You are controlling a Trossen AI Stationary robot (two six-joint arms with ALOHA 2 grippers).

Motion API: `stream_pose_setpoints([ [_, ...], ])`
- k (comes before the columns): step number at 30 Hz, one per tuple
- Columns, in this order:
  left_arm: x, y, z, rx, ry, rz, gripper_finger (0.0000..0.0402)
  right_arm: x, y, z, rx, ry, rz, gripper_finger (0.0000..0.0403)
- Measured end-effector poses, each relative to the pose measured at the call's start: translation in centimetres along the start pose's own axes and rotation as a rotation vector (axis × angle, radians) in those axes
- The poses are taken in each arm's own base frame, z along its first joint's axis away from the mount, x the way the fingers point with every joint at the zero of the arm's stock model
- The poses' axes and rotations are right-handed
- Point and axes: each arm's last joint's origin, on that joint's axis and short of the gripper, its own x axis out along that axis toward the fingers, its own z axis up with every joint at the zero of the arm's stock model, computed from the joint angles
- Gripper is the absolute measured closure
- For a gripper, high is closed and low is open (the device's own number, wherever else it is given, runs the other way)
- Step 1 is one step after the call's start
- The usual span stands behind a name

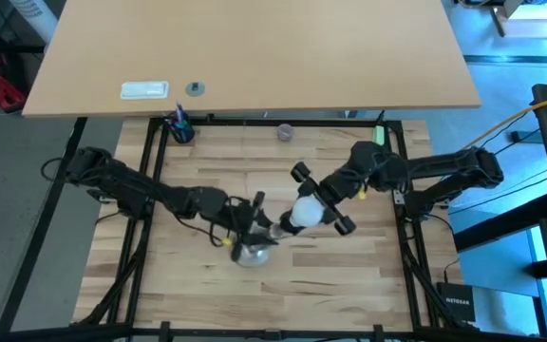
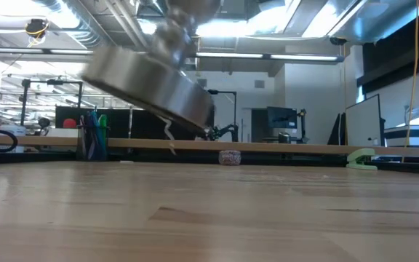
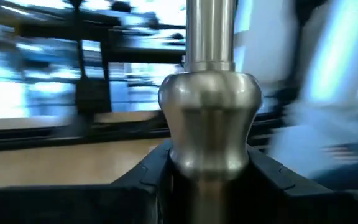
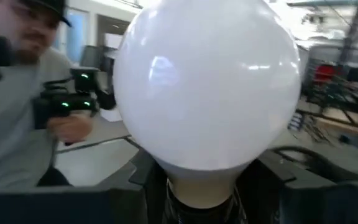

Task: Screw lightbulb
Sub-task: Remove the lightbulb from the silver lamp

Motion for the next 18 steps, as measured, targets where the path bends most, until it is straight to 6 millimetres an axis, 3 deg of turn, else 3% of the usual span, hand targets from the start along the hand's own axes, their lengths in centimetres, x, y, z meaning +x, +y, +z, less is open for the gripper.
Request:
stream_pose_setpoints([
  [3, 0.1, 0.8, 0.1, -0.087, -0.012, -0.172, 0.0283, 0.2, 0.0, -0.1, -0.011, -0.017, 0.069, 0.0251],
  [6, 0.1, 1.0, -0.2, -0.132, 0.025, -0.219, 0.0283, 0.5, -0.2, -0.7, -0.003, -0.002, 0.079, 0.0251],
  [12, 0.0, 1.3, -0.2, -0.086, 0.016, -0.065, 0.0283, 0.6, -0.7, -1.0, 0.029, 0.022, -0.128, 0.025],
  [14, 0.0, 1.4, -0.2, -0.07, 0.015, 0.027, 0.0283, 0.2, -0.7, -0.8, 0.065, 0.04, -0.185, 0.0212],
  [18, -0.3, 1.5, -0.2, -0.034, 0.033, 0.254, 0.0283, -1.2, -0.5, -0.3, 0.127, 0.134, -0.383, 0.0099],
])
